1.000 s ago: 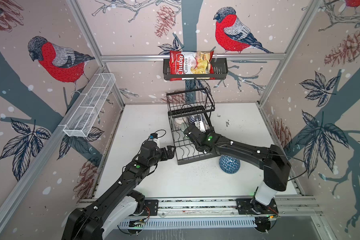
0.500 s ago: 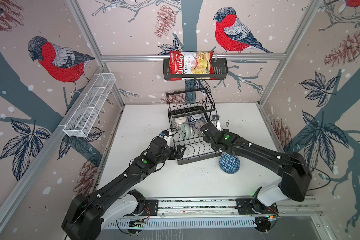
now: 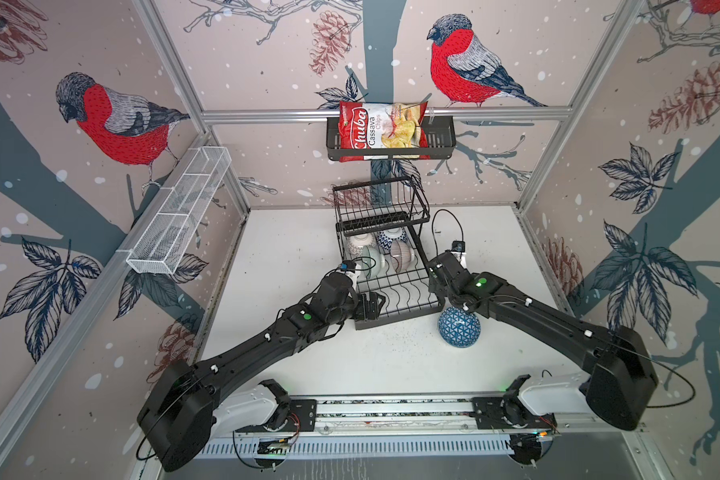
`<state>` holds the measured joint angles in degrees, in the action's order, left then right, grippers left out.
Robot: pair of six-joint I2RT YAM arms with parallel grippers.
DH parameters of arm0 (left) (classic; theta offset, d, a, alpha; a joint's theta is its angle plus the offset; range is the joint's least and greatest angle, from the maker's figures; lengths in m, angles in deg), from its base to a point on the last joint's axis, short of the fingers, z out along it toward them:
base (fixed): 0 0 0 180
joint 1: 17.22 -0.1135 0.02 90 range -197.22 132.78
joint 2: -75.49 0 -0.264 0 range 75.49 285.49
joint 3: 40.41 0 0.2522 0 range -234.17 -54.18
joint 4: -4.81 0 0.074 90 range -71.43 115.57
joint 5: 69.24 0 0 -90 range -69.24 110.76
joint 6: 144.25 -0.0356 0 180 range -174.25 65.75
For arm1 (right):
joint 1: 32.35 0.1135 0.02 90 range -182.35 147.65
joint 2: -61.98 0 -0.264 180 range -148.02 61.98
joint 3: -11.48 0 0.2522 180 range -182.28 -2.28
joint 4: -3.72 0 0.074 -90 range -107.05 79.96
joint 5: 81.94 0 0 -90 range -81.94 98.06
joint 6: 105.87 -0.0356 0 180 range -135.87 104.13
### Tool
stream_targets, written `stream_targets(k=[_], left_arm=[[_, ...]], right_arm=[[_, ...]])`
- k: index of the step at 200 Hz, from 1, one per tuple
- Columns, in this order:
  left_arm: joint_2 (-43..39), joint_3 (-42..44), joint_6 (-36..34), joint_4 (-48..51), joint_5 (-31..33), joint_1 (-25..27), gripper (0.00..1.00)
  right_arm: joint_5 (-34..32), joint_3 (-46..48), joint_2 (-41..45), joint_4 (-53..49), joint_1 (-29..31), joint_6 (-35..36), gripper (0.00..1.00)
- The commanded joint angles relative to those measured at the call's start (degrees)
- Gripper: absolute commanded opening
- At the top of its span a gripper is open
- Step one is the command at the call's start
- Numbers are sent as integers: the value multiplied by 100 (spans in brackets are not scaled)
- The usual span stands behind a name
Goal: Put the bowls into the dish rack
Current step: 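Move the right gripper down to the blue-and-orange bowl rim on the table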
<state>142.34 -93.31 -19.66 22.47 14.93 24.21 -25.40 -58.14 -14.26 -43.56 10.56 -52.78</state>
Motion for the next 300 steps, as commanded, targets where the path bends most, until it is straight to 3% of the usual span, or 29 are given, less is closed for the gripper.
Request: stream_targets(k=[1, 42, 82, 168, 300], left_arm=[[129, -151, 33, 127, 252, 98, 95], [419, -244, -19, -6, 207, 294, 96], [687, -329, -103, -175, 136, 427, 95], [1146, -597, -312, -403, -126, 427, 96], [1277, -669, -405, -357, -87, 426, 96]], right_arm=[[188, 169, 248, -371, -46, -375, 91], [390, 485, 763, -780, -168, -761, 91], [637, 742, 1180, -1209, -341, -1175, 83], [1091, 1418, 1921, -1361, -416, -1538, 75], [1140, 1903, 1535, -664, -408, -1613, 41]])
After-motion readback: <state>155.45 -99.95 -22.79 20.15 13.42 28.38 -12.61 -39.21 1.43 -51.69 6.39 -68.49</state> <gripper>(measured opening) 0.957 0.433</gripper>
